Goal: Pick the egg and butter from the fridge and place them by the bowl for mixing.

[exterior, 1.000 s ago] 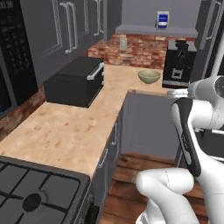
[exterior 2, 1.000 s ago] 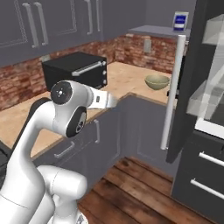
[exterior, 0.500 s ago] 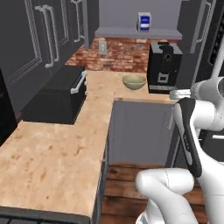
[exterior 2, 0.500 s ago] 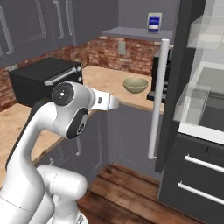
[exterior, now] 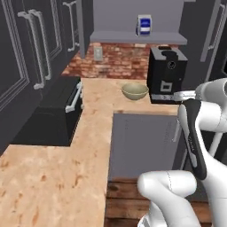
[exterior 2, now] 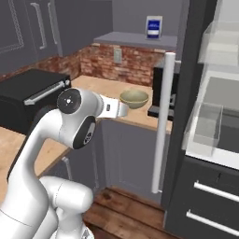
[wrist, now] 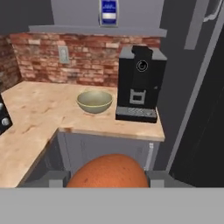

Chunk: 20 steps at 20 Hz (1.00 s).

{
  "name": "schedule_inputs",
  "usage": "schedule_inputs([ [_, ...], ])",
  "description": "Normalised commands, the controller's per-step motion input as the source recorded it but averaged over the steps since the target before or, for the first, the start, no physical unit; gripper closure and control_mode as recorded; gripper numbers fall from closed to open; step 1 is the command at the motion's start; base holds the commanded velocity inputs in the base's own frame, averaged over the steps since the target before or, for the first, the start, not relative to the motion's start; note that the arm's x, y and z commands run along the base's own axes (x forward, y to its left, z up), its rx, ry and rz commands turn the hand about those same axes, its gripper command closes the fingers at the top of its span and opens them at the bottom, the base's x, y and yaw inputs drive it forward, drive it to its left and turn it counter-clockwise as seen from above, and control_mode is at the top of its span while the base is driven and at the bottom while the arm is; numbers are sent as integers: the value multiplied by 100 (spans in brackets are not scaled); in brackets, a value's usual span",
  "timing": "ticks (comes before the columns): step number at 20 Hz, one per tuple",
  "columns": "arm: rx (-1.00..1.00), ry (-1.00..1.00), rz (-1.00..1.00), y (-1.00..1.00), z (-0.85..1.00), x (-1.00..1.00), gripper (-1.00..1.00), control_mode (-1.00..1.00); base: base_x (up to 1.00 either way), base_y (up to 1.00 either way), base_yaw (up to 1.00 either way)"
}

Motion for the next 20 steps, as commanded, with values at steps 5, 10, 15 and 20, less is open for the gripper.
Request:
schedule_inputs([
  [5, 0, 0, 0, 0, 0, 0, 100, 100, 70, 15, -8],
  [10, 0, 0, 0, 0, 0, 0, 100, 100, 68, 1, -1],
  [15, 0, 0, 0, 0, 0, 0, 100, 100, 64, 0, 0],
  [20, 0, 0, 0, 0, 0, 0, 100, 100, 53, 0, 0],
])
